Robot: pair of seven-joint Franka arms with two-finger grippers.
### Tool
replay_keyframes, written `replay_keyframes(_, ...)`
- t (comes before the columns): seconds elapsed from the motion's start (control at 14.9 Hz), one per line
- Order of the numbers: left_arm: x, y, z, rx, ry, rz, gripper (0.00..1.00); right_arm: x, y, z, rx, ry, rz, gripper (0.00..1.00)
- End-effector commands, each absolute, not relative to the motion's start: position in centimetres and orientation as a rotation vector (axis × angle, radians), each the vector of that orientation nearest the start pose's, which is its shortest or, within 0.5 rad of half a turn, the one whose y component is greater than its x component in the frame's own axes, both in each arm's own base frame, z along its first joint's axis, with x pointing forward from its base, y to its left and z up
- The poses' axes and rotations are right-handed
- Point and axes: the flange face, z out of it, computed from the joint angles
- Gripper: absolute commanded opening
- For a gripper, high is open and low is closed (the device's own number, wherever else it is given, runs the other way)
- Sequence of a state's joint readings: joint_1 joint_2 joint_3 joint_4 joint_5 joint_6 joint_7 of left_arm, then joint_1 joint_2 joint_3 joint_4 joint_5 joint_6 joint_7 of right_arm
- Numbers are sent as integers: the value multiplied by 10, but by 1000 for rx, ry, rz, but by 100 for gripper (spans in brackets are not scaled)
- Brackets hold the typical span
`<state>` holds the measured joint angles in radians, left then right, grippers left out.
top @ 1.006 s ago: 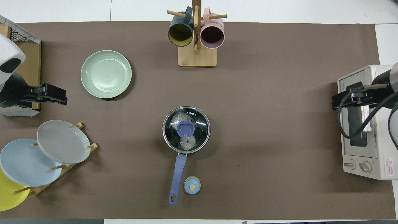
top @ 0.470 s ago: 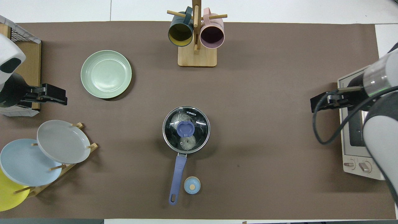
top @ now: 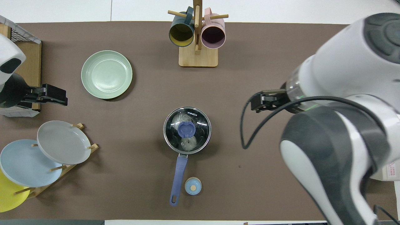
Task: Transfer vermicelli from pot to plate
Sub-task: 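Reach the right gripper over the saucepan toward its glass lid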
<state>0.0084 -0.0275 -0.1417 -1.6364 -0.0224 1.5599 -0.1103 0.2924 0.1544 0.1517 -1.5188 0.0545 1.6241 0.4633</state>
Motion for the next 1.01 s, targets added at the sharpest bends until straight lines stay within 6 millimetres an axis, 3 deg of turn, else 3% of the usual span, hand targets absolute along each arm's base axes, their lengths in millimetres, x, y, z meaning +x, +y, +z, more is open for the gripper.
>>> replay_keyframes(0.0, 533, -73, 610, -3158, 31, 87, 100, 556, 320, 538, -3087, 27, 141, 100)
replay_keyframes(0.2, 533, -74, 610, -3158, 33, 87, 100, 550, 356, 528, -3067, 112, 86, 100)
replay_keyframes(0.34, 533, -74, 610, -3158, 33, 87, 100, 538, 389, 507, -3094, 67, 70, 100)
replay_keyframes(0.47, 533, -74, 610, -3158, 33, 85, 100, 534, 399, 484, -3100, 66, 87, 100)
replay_keyframes(0.54, 533, -74, 610, -3158, 31, 85, 100, 525, 413, 478, -3103, 69, 96, 100)
replay_keyframes(0.94, 533, -75, 611, -3159, 28, 78, 100, 503, 437, 438, -3112, 93, 109, 100)
